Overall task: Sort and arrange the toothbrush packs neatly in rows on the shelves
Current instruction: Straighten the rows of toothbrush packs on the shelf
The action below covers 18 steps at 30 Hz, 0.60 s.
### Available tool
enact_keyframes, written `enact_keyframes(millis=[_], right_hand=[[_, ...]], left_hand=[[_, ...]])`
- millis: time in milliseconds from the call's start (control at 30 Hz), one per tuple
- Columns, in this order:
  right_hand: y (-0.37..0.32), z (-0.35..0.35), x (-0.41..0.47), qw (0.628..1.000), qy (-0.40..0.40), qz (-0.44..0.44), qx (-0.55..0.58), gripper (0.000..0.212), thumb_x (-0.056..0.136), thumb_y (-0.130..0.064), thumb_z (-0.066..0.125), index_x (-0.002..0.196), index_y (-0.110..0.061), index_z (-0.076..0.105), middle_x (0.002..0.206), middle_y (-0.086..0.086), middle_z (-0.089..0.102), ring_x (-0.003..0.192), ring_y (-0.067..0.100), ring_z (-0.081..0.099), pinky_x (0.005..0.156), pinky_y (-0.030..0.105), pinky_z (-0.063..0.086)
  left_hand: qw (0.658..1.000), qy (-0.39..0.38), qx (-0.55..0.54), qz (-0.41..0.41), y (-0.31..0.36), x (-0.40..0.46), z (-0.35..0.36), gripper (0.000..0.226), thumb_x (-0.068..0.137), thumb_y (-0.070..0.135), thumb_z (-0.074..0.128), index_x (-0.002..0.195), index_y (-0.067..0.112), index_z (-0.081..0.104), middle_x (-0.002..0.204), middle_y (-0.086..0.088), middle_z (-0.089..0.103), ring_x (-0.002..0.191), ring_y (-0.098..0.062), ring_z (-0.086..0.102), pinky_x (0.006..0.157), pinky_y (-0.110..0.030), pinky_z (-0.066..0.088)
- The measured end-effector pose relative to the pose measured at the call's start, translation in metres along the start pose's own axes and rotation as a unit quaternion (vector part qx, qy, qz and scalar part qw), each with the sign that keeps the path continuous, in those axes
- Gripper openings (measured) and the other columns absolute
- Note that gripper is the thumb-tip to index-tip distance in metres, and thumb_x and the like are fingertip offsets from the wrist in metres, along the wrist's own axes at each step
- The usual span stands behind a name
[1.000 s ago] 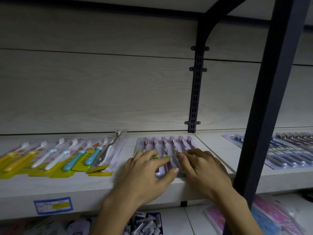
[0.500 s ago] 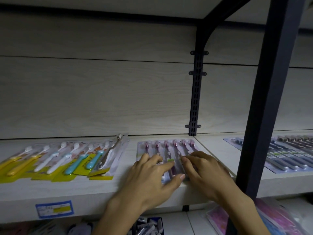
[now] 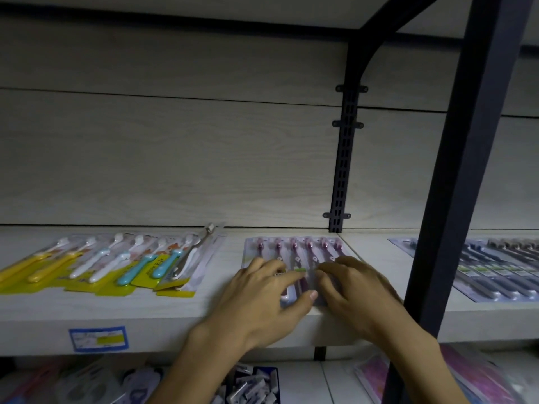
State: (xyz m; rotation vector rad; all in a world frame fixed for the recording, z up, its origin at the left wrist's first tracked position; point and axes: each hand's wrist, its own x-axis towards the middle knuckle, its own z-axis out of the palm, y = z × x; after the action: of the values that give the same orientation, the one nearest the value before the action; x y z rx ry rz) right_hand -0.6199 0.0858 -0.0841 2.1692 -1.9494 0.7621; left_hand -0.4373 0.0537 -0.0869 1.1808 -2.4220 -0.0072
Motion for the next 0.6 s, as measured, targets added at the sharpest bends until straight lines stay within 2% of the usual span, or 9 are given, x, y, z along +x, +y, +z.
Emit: enact_keyframes(millis=[133,267,433,600], right_hand=[[-0.007,-0.005,0.002,1.0,0.023,-0.014,-0.002,0.037,0.096,-0.042,0.038,0.129,-0.031,0.05,0.129,-0.002,0.051,0.115,0.015,0.046,0.098,0.033,0.04],[-0.021,-0.002,0.011,0.998,0.017,-0.059,-0.026,0.042,0.096,-0.042,0.038,0.136,-0.032,0.046,0.142,-0.002,0.045,0.127,0.019,0.043,0.104,0.035,0.037],[-0.051,0.012,0.02,0.995,-0.017,-0.099,-0.008,0.041,0.096,-0.043,0.038,0.134,-0.032,0.047,0.139,-0.004,0.047,0.125,0.018,0.044,0.103,0.037,0.038],[-0.08,0.019,0.032,0.993,-0.022,-0.118,0.01,0.041,0.095,-0.042,0.039,0.131,-0.029,0.053,0.134,-0.005,0.053,0.118,0.018,0.05,0.096,0.035,0.041]], left_hand=[[0.998,0.05,0.019,-0.014,0.0,-0.007,-0.005,0.055,0.088,0.066,0.027,0.134,0.04,0.042,0.137,0.018,0.042,0.124,-0.004,0.032,0.101,-0.027,0.033],[0.993,0.093,0.052,-0.048,-0.012,-0.024,-0.017,0.068,0.079,0.07,0.012,0.132,0.041,0.044,0.135,0.019,0.043,0.123,-0.003,0.033,0.1,-0.026,0.03],[0.985,0.11,0.078,-0.109,-0.041,-0.048,-0.032,0.075,0.076,0.07,0.008,0.13,0.04,0.049,0.135,0.019,0.044,0.126,-0.005,0.033,0.103,-0.027,0.026],[0.98,0.113,0.1,-0.132,-0.073,-0.058,-0.045,0.071,0.076,0.07,0.011,0.126,0.039,0.052,0.131,0.02,0.049,0.124,-0.006,0.037,0.099,-0.026,0.03]])
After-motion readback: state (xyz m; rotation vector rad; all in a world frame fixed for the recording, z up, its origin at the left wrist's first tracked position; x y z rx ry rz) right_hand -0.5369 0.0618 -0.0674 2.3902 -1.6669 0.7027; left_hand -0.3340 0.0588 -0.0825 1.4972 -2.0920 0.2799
